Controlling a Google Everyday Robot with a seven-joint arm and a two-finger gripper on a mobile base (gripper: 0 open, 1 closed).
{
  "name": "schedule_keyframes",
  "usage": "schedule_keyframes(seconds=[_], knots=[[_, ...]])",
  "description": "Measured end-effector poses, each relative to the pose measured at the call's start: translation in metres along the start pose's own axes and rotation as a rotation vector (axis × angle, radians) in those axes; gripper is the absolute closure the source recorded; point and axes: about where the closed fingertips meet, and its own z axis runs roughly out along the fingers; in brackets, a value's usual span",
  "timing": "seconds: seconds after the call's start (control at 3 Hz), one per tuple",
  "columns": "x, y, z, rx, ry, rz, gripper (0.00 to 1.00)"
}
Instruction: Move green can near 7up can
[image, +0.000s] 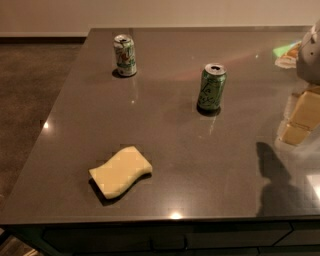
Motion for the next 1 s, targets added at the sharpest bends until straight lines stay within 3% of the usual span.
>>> schedule_keyframes(seconds=[0.67,1.0], knots=[[-0.002,-0.008,-0.001,0.009,-0.012,0.015,0.00],[-0.010,-0.030,0.006,0.013,-0.045,0.039,0.00]])
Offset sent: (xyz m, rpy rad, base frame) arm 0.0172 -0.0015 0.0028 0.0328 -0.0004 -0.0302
